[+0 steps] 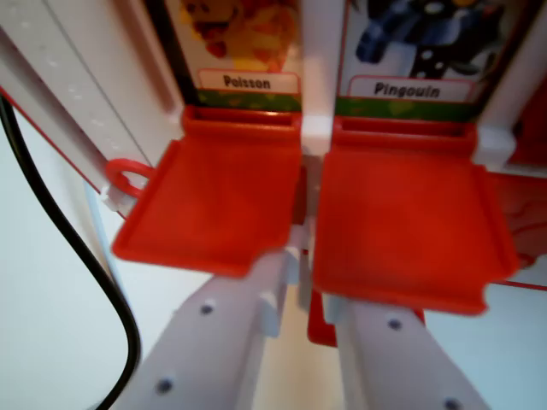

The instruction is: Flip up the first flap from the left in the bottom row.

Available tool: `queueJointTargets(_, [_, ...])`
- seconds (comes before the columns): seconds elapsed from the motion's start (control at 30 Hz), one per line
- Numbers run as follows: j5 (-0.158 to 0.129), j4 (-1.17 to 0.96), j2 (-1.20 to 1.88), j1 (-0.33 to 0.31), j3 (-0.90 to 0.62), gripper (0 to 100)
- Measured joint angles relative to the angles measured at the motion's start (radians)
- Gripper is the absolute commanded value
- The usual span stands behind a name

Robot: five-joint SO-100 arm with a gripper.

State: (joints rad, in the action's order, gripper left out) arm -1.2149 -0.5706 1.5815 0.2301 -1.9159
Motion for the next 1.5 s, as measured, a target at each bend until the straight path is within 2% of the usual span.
queueJointTargets(0.27, [0.000, 0.000, -0.002, 0.006, 0.000, 0])
queueJointTargets(0.4, [0.000, -0.025, -0.002, 0.032, 0.000, 0])
queueJointTargets(0.47, [-0.011, -0.060, 0.012, 0.051, 0.000, 0])
queueJointTargets(0.63, [-0.023, -0.215, 0.207, 0.117, 0.000, 0])
queueJointTargets(0.8, [-0.026, -0.489, 0.532, 0.176, 0.015, 0])
queueJointTargets(0.87, [-0.054, -0.615, 0.681, 0.166, 0.023, 0])
queueJointTargets(0.93, [-0.098, -0.726, 0.830, 0.123, 0.025, 0])
queueJointTargets(1.03, [-0.196, -0.844, 1.069, 0.011, -0.002, 0])
queueJointTargets(1.13, [-0.313, -0.923, 1.313, -0.137, -0.071, 0])
queueJointTargets(1.2, [-0.373, -0.985, 1.440, -0.216, -0.087, 0])
queueJointTargets(1.33, [-0.426, -1.108, 1.621, -0.284, -0.092, 0])
queueJointTargets(1.5, [-0.449, -1.157, 1.689, -0.337, -0.149, 0])
